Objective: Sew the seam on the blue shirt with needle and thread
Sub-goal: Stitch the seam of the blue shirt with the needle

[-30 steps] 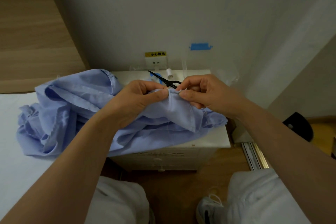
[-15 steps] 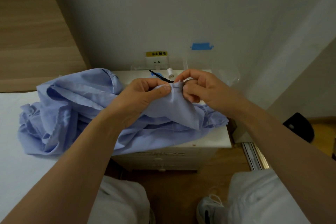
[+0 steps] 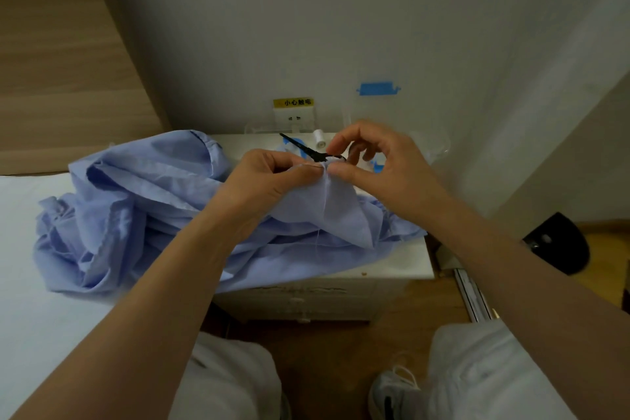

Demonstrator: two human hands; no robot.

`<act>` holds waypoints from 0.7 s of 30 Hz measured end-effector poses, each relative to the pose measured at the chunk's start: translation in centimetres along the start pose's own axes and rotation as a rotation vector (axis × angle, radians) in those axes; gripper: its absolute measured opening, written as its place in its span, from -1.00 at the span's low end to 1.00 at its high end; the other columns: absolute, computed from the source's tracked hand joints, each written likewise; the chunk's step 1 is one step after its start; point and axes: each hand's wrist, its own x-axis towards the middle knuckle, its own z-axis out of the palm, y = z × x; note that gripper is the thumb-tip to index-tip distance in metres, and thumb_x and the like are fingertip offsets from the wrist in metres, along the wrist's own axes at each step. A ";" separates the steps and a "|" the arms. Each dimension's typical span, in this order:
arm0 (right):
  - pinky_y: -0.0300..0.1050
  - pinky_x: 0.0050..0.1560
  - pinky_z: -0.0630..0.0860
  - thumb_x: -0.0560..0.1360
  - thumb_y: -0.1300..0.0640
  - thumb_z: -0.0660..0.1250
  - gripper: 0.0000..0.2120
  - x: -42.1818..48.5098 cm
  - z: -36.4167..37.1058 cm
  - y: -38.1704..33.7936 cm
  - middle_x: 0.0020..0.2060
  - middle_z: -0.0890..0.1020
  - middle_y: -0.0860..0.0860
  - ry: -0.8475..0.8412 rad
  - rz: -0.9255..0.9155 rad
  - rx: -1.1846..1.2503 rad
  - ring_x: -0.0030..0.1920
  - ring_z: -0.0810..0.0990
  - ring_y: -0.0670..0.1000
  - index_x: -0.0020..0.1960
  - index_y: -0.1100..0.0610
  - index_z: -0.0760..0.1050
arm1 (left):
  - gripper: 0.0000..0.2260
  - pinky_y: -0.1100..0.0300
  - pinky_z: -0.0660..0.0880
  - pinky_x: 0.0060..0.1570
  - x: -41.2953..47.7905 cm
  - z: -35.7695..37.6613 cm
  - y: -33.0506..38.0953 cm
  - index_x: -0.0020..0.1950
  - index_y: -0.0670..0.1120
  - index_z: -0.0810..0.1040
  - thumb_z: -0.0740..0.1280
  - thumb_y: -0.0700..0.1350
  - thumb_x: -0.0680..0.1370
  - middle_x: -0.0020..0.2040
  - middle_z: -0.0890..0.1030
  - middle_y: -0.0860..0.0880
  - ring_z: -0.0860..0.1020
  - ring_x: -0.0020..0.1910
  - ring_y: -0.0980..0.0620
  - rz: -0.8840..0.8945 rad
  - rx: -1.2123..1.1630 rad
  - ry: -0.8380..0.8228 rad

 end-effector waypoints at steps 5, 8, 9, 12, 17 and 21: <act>-0.32 -0.08 0.42 0.46 0.17 0.44 -0.93 0.0 0.7 0.2 -0.18 0.58 0.01 0.015 -0.193 -0.128 -0.16 0.51 -0.13 -0.11 0.18 0.62 | -0.84 0.20 0.57 -0.11 -0.2 0.4 0.0 -0.09 -0.19 0.68 0.40 -0.10 0.50 -0.18 0.69 -0.13 0.64 -0.17 0.03 0.023 0.025 -0.028; -0.04 0.04 0.48 0.47 0.14 0.41 -0.90 0.1 1.1 0.0 -0.10 0.59 0.05 0.053 -0.307 -0.173 -0.04 0.55 -0.02 -0.11 0.17 0.62 | -0.84 0.29 0.54 -0.18 -0.3 0.4 0.0 -0.15 -0.10 0.67 0.35 -0.08 0.54 -0.26 0.69 -0.04 0.63 -0.22 0.12 0.060 0.132 -0.028; -0.02 0.07 0.49 0.48 0.16 0.41 -0.92 -0.1 1.3 -0.4 -0.09 0.61 0.06 0.026 -0.307 -0.120 -0.02 0.57 -0.01 -0.11 0.18 0.61 | -0.83 0.31 0.53 -0.21 -0.3 0.4 0.0 -0.16 -0.09 0.67 0.33 -0.10 0.56 -0.28 0.68 -0.05 0.61 -0.24 0.13 0.084 0.172 -0.016; -0.08 0.12 0.55 0.53 0.27 0.34 -0.98 -0.7 0.9 -1.8 -0.12 0.68 0.12 -0.263 -0.031 0.330 -0.02 0.66 0.03 -0.04 0.21 0.53 | -0.81 0.19 0.52 -0.19 -0.1 0.4 0.0 -0.13 -0.17 0.67 0.30 -0.15 0.58 -0.24 0.65 -0.21 0.58 -0.25 0.06 0.117 0.209 0.063; -0.06 0.05 0.55 0.59 0.36 0.17 -0.84 -1.6 0.4 -1.8 -0.21 0.65 0.03 -1.542 0.357 0.502 -0.14 0.66 -0.05 0.00 0.14 0.45 | -0.82 0.11 0.50 -0.12 0.0 0.3 -0.1 -0.20 -0.06 0.68 0.35 -0.08 0.56 -0.20 0.67 -0.15 0.55 -0.21 0.06 0.041 0.037 0.208; -0.05 -0.11 0.58 0.60 0.32 0.13 -0.84 -2.0 0.7 -2.1 -0.35 0.55 -0.03 -1.693 0.501 0.549 -0.32 0.57 -0.06 0.00 0.11 0.44 | -0.80 0.26 0.50 -0.22 -0.1 0.1 0.2 -0.23 -0.04 0.66 0.34 -0.07 0.56 -0.33 0.64 0.04 0.54 -0.30 0.17 0.046 -0.005 0.224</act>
